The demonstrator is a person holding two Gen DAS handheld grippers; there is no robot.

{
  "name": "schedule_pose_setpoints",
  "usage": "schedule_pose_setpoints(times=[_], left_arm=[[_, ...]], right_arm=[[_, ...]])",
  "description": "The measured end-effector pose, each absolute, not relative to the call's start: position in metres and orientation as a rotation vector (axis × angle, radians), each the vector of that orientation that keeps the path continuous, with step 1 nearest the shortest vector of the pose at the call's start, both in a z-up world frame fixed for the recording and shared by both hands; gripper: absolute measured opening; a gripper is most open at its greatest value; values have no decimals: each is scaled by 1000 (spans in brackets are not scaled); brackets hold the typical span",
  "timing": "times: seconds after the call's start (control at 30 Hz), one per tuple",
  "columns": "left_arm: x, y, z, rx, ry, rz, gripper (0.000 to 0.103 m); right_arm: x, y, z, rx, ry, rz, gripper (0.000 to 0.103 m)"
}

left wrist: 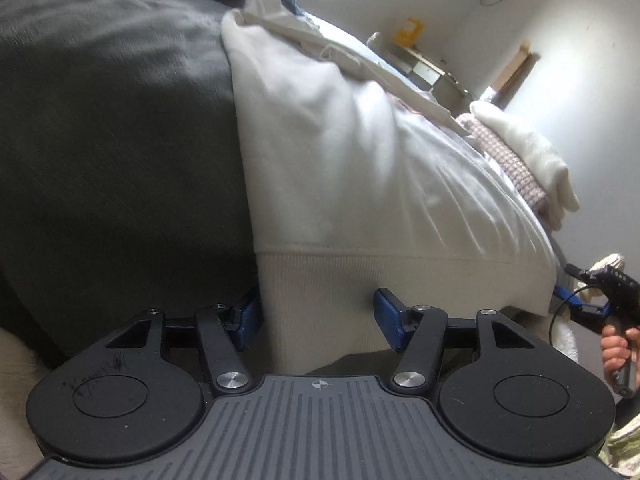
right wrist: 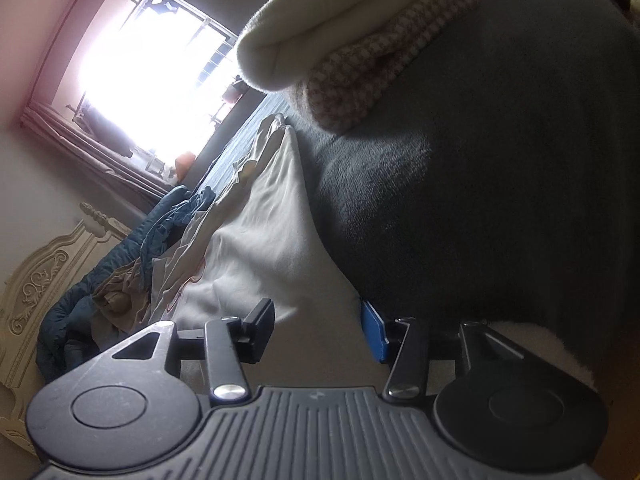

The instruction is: Fold clothes

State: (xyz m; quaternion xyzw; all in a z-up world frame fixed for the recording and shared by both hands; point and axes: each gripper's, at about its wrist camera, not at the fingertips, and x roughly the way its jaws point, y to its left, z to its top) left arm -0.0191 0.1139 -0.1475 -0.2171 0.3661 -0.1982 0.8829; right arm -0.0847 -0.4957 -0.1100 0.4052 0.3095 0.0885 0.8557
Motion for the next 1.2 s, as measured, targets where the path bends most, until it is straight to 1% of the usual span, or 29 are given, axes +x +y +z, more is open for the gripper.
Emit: schedule_pose_setpoints(times=[0.07,0.1,0.3,0.43,0.67,0.9,1.1,1.2], left_arm=[[-17,113,-149,-470,764,-439,54],[-17,113,-148,-475,755,-458,51],[-20,121,-147,-530,720,-516,48],[-18,122,-149,-550,730,-501,42],[-24,117,-144,-540,706,-505,40],[-23,116,-142,-535,713,-502,40],[-21,115,-143,-545,715,-501,40],[-20,115,-143,-543,720,-503,40]], right_arm=[[-86,-498,-112,859,656,194,52],[-86,-499,-112,860,657,201,52],[-88,-506,-114,893,658,211,52],[-82,-516,-122,953,661,220,51],[-75,-511,-130,951,711,303,50],[-62,-521,-132,927,703,257,48],[-57,-512,-138,890,813,395,48],[-57,-507,-136,828,804,377,47]])
